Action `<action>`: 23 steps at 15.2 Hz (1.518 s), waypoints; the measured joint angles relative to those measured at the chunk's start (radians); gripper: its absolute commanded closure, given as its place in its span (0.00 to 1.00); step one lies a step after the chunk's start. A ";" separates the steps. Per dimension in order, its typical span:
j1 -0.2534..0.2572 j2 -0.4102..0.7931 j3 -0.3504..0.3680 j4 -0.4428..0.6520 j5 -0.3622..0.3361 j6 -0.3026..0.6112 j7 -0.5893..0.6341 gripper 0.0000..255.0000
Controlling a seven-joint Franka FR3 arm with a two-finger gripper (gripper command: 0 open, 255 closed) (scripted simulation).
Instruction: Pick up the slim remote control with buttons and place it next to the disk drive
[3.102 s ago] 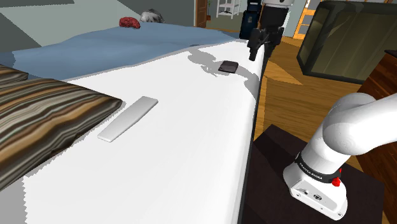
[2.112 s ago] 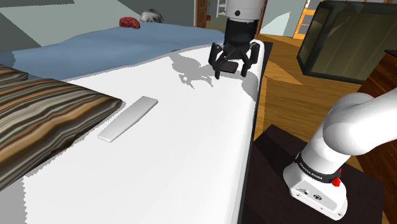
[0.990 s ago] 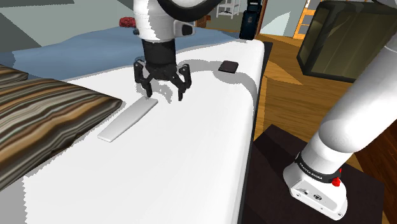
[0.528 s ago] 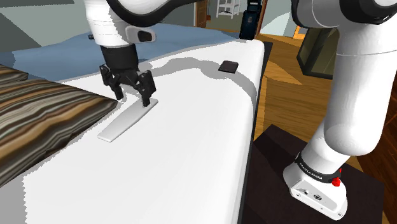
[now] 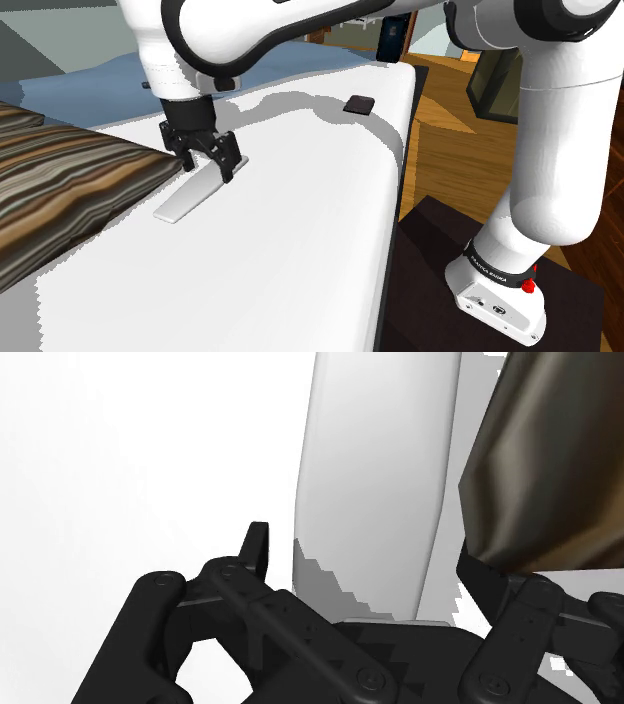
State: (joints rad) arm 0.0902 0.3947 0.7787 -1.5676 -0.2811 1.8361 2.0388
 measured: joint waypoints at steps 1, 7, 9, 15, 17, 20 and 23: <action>0.000 0.003 -0.001 -0.003 -0.002 0.006 0.001 0.00; 0.000 0.004 -0.002 -0.008 -0.003 0.011 0.002 0.00; 0.001 0.004 -0.002 -0.008 -0.003 0.011 0.002 1.00; 0.001 0.004 -0.002 -0.008 -0.003 0.011 0.002 1.00; 0.001 0.004 -0.002 -0.008 -0.003 0.011 0.002 1.00; 0.002 0.002 0.000 0.004 -0.001 -0.003 0.001 1.00; 0.002 -0.006 0.003 0.036 0.006 -0.039 -0.006 1.00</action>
State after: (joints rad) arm 0.0924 0.3891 0.7819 -1.5311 -0.2748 1.7968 2.0325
